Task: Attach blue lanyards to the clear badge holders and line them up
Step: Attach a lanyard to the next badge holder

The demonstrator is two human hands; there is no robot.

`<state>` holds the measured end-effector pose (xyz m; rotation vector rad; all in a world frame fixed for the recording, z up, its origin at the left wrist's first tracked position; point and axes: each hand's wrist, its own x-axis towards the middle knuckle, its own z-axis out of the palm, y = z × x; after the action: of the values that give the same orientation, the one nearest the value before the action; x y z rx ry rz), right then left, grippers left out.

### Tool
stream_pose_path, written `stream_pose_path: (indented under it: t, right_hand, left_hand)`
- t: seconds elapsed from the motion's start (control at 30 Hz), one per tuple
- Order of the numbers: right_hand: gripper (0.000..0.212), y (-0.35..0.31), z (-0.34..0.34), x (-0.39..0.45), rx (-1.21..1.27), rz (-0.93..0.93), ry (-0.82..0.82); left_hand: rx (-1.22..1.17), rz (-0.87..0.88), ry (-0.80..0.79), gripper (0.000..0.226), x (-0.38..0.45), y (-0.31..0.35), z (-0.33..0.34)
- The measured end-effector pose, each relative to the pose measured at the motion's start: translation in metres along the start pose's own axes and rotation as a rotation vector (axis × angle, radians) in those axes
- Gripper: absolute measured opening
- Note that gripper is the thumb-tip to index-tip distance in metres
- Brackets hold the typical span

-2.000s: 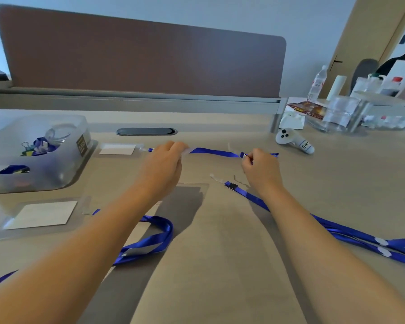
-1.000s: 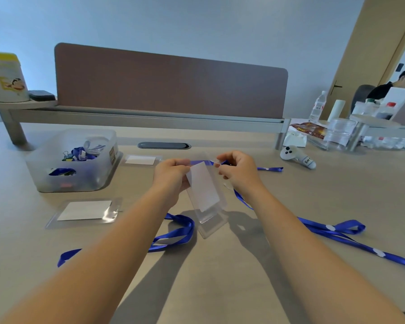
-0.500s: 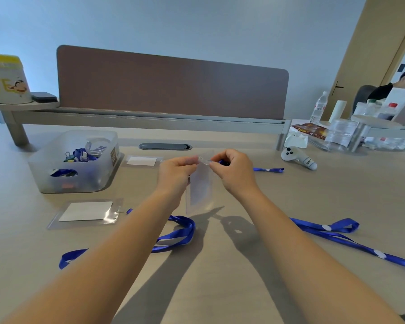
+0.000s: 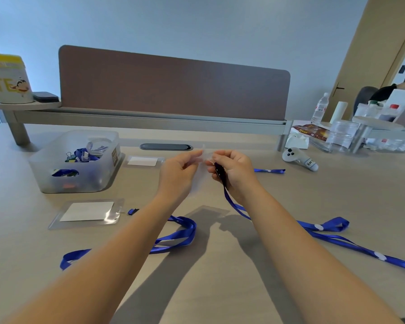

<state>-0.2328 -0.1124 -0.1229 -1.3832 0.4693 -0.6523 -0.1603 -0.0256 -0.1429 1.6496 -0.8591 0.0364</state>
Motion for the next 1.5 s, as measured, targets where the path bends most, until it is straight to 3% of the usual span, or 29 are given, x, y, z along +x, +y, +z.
stream_pose_path:
  t: [0.17,0.27,0.37,0.7,0.8,0.97,1.07,1.13,1.33,1.5]
  right_hand:
    - [0.019,-0.002,-0.004,-0.003,-0.091,0.243,-0.130]
    - [0.023,-0.003,-0.005,-0.004,-0.062,0.322,-0.169]
    - [0.035,-0.001,-0.005,-0.004,0.007,0.359,-0.173]
    - [0.013,0.003,0.000,-0.003,-0.138,0.268,-0.138]
    - [0.016,0.003,0.003,-0.002,-0.165,0.219,-0.109]
    - [0.022,0.006,0.006,0.002,-0.138,0.148,-0.083]
    - [0.022,0.007,0.007,0.003,-0.147,0.112,-0.093]
    - [0.021,0.007,0.008,0.002,-0.184,0.081,-0.105]
    - [0.015,0.006,0.010,-0.001,-0.326,-0.001,-0.131]
    - [0.022,0.006,0.015,-0.003,-0.521,-0.102,-0.120]
  left_hand:
    - [0.437,0.414,-0.012,0.033,0.001,-0.014,-0.012]
    - [0.602,0.604,-0.107,0.032,0.001,-0.019,-0.020]
    - [0.715,0.658,-0.131,0.035,0.002,-0.022,-0.025]
    - [0.843,0.784,-0.152,0.040,0.002,-0.028,-0.033]
    - [0.756,0.680,-0.166,0.034,-0.001,-0.023,-0.030]
    - [0.408,0.154,-0.284,0.036,-0.001,-0.009,-0.025]
    - [0.091,0.004,-0.259,0.021,0.004,-0.004,-0.025]
    - [0.002,-0.080,-0.223,0.010,0.007,-0.003,-0.025]
    - [0.155,-0.115,-0.228,0.016,0.012,-0.001,-0.026]
    - [0.268,-0.077,-0.220,0.019,0.012,0.004,-0.027]
